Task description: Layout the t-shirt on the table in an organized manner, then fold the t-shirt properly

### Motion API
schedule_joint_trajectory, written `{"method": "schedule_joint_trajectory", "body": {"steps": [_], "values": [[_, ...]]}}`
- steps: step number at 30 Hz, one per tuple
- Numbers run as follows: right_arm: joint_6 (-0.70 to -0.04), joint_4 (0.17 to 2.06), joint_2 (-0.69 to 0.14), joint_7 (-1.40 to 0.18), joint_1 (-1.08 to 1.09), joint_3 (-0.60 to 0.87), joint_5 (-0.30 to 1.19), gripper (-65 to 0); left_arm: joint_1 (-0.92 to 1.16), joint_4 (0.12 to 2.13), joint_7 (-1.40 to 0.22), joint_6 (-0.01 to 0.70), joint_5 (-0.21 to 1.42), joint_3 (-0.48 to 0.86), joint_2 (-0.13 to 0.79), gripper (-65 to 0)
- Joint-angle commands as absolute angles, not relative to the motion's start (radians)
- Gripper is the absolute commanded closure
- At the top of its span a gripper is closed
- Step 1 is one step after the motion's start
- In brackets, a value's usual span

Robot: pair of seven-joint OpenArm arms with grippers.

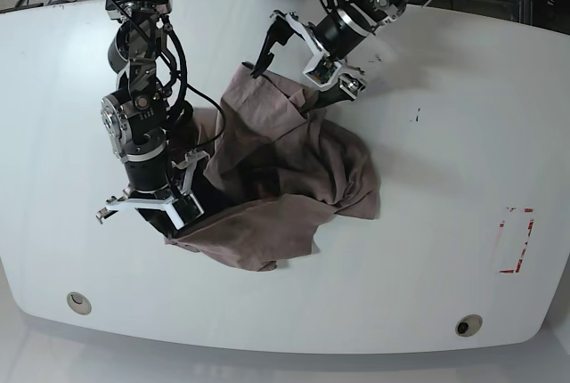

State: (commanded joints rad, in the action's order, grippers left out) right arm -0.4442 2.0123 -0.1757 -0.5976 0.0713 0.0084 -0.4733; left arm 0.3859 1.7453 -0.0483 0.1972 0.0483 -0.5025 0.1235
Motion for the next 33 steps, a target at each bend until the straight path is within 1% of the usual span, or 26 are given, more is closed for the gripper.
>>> {"method": "schedule_joint_trajectory", "body": {"steps": [4, 11, 18, 28, 33], "values": [[-0.444, 2.012, -0.176, -0.598, 0.064, 0.008, -0.473, -0.3, 0.344, 1.707, -0.104, 0.197, 0.045, -0.529, 0.12, -57.4], [-0.444, 2.012, -0.176, -0.596, 0.059, 0.008, -0.472, -0.3, 0.263, 1.638, -0.128, 0.197, 0.045, -0.602, 0.128, -57.4], [-0.444, 2.012, -0.173, -0.596, 0.058, 0.008, -0.472, -0.3, 0.213, 1.613, -0.131, 0.197, 0.044, -0.605, 0.133, -57.4], [-0.444, 2.012, -0.173, -0.596, 0.058, 0.008, -0.472, -0.5, 0.116, 1.592, -0.272, 0.199, 0.044, -0.608, 0.202, -57.4], [-0.444, 2.012, -0.173, -0.595, 0.058, 0.008, -0.472, -0.5, 0.07, 1.592, -0.32, 0.2, 0.044, -0.638, 0.236, -57.4]]}}
